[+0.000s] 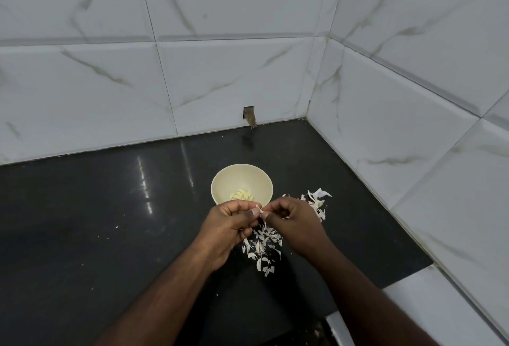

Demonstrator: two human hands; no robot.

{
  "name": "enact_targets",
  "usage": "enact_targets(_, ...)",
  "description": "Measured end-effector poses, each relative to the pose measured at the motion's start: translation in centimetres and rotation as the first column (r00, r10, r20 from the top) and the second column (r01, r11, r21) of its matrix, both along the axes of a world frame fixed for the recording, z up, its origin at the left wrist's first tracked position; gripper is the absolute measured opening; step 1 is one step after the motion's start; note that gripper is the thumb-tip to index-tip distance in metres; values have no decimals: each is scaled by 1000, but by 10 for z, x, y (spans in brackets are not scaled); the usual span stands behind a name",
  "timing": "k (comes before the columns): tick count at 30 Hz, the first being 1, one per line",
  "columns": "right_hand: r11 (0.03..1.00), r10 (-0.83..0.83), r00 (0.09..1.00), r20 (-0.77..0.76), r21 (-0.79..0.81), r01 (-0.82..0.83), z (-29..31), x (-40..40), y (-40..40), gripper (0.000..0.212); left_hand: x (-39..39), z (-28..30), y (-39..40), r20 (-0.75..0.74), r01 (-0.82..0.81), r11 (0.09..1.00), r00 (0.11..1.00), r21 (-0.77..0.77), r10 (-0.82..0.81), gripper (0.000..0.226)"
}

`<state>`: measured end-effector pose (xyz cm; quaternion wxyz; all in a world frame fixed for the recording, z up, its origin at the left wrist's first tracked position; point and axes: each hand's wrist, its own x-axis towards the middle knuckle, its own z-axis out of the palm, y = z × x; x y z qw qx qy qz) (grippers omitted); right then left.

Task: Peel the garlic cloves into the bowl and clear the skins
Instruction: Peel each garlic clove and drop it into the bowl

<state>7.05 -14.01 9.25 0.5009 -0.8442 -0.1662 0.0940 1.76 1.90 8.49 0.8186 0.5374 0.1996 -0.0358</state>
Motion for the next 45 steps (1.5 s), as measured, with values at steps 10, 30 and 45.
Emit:
enact_targets(10, 979, 39, 987, -157, 206, -6, 3, -7, 4, 17, 0, -1, 1, 41, 14, 996, 999, 86, -17, 3)
enact_targets(30, 975, -42, 979, 198, -205, 83, -5, -9, 10, 7, 1, -7, 1, 28, 18, 935, 999, 353, -30, 8)
enact_targets(45, 942, 158, 771, -617, 327, 69, 10, -4, 0, 21, -7, -8, 9, 138, 100, 955, 980, 278, -142, 18)
